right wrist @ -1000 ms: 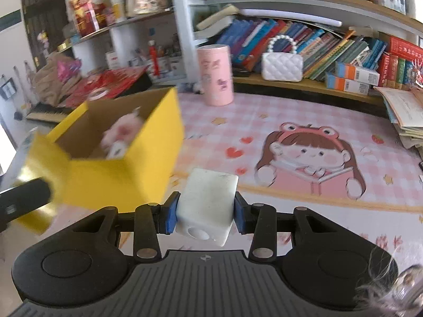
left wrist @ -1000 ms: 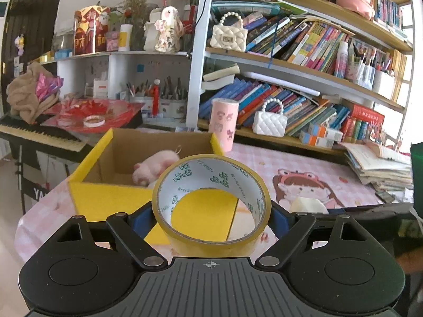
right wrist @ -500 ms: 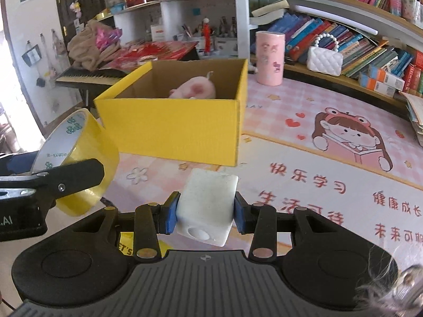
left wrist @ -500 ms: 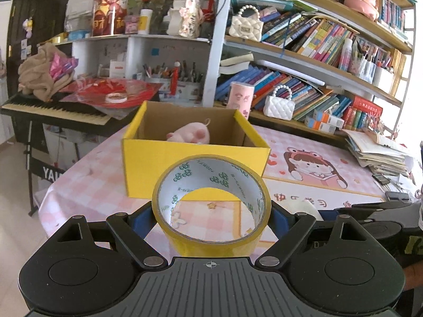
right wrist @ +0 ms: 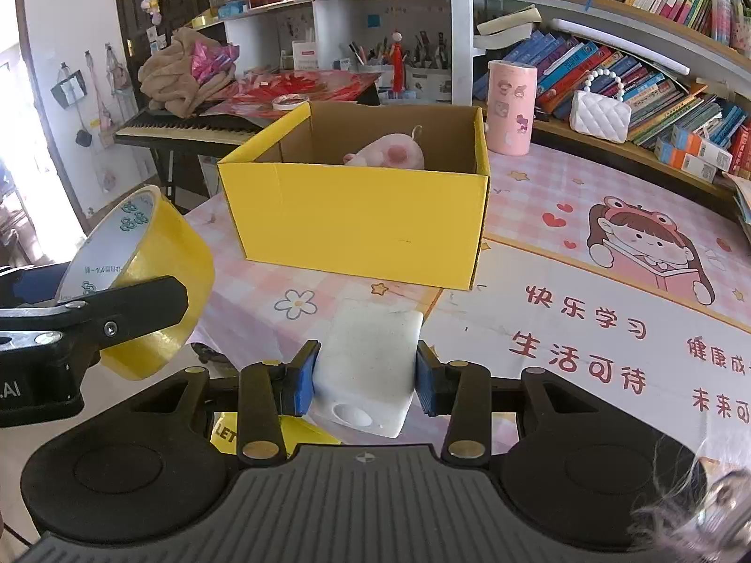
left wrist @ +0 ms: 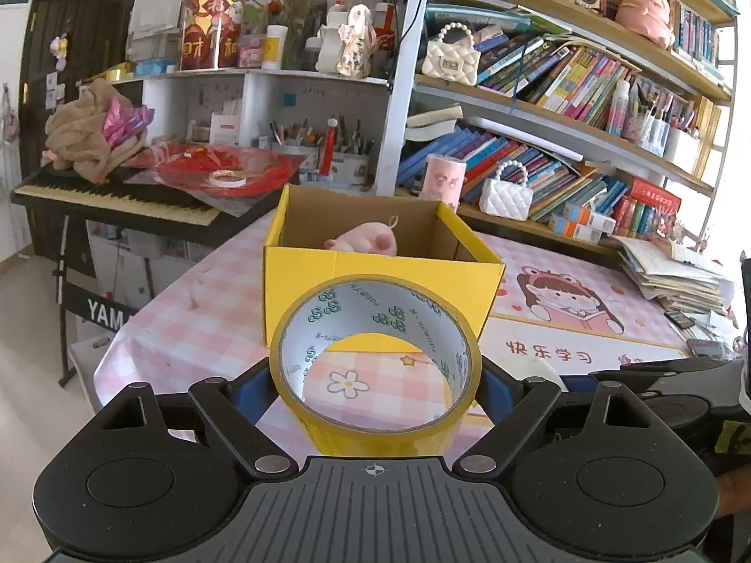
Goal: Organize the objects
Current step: 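Carry the tape roll and white eraser with both grippers over the yellow box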
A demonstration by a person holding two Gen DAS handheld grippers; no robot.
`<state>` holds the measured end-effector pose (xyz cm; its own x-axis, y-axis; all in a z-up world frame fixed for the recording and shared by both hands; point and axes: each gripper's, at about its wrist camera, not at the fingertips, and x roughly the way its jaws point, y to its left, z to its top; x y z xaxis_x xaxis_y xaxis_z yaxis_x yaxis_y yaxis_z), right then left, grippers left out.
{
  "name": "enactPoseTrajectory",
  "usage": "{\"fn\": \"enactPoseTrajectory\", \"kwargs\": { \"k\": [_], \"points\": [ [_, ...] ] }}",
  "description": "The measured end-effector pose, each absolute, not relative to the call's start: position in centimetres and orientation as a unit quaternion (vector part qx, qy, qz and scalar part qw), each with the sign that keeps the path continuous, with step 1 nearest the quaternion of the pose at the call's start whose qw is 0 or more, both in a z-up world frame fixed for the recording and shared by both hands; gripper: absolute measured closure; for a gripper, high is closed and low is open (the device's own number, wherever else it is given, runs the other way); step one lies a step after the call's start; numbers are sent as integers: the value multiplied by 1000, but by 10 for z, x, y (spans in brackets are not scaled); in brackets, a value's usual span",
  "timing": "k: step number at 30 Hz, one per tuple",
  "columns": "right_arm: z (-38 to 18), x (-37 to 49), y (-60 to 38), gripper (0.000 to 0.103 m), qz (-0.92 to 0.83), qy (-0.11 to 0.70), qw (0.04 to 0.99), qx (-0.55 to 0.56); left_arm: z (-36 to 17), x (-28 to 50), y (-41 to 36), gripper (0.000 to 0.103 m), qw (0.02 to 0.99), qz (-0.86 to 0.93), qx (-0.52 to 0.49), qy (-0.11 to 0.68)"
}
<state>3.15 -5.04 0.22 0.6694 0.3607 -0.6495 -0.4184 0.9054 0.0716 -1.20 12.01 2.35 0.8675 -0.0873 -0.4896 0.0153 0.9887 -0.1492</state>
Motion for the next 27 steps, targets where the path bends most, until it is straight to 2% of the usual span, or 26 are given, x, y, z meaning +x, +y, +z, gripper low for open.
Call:
{"fn": "enactPoseTrajectory", "kwargs": {
  "k": [16,27],
  "points": [
    [9,35,-41,64,199,337,919,-43,30,-5,130,15,969,-41,-68,235],
    [44,86,-40,64,191,288,937,-43,56,49,129,15,979,-37,-72,187]
  ]
}}
